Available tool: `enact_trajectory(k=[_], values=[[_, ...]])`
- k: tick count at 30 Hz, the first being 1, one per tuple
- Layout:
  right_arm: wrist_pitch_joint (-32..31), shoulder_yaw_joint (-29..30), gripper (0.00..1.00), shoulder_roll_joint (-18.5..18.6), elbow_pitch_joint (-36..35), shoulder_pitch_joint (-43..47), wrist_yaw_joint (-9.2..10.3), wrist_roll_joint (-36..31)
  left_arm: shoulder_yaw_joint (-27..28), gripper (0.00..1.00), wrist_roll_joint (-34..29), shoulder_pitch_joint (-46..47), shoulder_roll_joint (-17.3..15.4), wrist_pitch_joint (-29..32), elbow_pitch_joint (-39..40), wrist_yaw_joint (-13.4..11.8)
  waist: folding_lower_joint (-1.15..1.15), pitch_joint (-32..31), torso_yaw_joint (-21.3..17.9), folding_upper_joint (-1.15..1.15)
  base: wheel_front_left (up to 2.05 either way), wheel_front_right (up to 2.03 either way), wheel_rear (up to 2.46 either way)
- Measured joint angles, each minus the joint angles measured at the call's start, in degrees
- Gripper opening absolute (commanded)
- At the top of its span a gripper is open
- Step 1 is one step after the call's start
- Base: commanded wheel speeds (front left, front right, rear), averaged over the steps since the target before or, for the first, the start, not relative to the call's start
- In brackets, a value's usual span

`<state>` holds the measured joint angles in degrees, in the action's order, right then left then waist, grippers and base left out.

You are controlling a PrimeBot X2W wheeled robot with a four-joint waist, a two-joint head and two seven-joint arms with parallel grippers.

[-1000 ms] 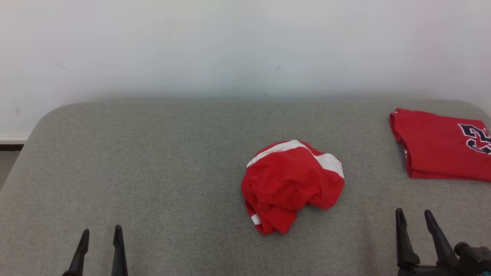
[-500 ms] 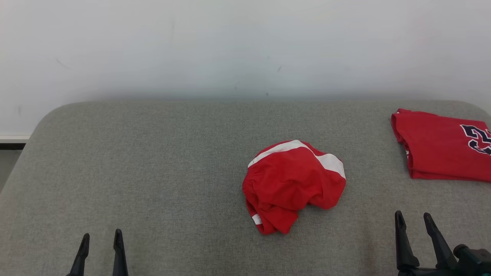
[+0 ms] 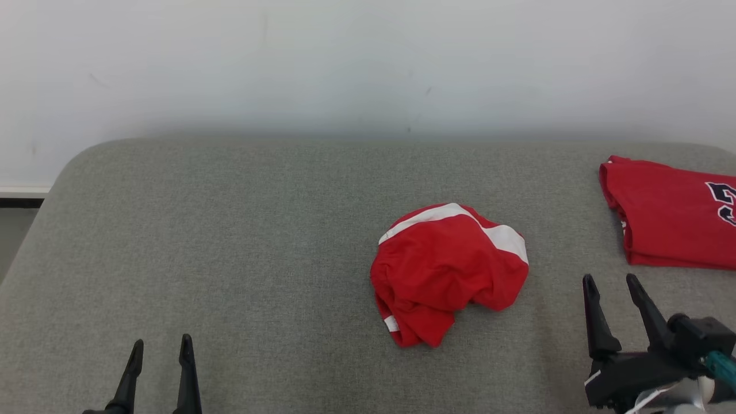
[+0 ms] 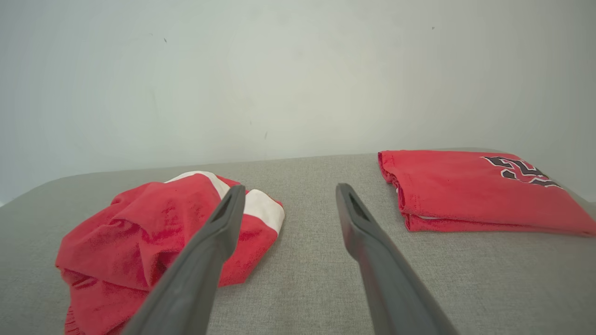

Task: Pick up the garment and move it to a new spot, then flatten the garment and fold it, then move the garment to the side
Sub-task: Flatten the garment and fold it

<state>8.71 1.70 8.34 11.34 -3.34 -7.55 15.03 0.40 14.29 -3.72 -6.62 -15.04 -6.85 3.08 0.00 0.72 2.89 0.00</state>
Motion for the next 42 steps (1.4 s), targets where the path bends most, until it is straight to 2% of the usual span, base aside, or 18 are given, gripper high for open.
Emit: enact_trajectory(k=[14,19,20,26,27,28,29,36,42], values=[[-0.93,-3.77,1.00,5.43,22.17,-20.40,-0.01,-0.44,-1.20,1.00,-1.12,4.28,1.82,0.00,-1.35,1.55,0.01,4.35,4.99,0.00,0.00,0.00,0.00],[-0.94,-4.79,1.00,5.83,30.09,-25.51,-0.01,-0.27,-1.29,1.00,-1.36,5.64,2.32,0.00,-1.79,1.97,0.01,6.82,6.85,0.00,0.00,0.00,0.00],[-1.52,-4.98,1.00,5.86,33.72,-27.00,0.00,-0.07,-1.19,1.00,-1.37,6.53,2.43,0.00,-2.11,2.15,0.01,7.75,7.58,0.01,0.00,0.00,0.00],[-2.22,-5.84,1.00,5.12,42.37,-29.39,0.00,1.27,-0.77,1.00,-1.59,7.65,2.81,0.00,-2.76,2.54,0.01,9.43,9.66,0.01,0.00,0.00,0.00],[-2.16,-6.20,0.83,4.75,43.24,-29.48,0.00,1.75,-0.64,1.00,-1.68,7.69,2.88,0.00,-2.81,2.54,0.01,9.57,9.87,0.01,0.00,0.00,0.00],[-1.68,-6.59,0.20,4.45,43.74,-29.65,0.00,2.13,-0.56,1.00,-1.69,7.78,2.94,0.00,-2.87,2.56,0.01,9.64,10.02,0.01,0.00,0.00,0.00],[-1.29,-7.04,0.00,4.30,44.28,-30.00,0.00,2.30,-0.45,1.00,-1.69,7.83,3.04,0.00,-2.89,2.60,0.01,9.59,10.08,0.01,0.00,0.00,0.00],[4.60,-10.05,0.00,4.21,44.06,-30.83,-0.01,3.85,1.07,1.00,-2.10,7.03,3.25,0.00,-2.96,2.81,0.00,8.01,8.85,0.00,0.00,0.00,0.00],[6.21,-12.85,0.00,5.60,35.27,-27.40,-0.01,5.05,1.26,1.00,-2.18,5.77,3.43,0.00,-2.81,2.96,-0.01,6.05,6.55,0.00,0.00,0.00,0.00]])
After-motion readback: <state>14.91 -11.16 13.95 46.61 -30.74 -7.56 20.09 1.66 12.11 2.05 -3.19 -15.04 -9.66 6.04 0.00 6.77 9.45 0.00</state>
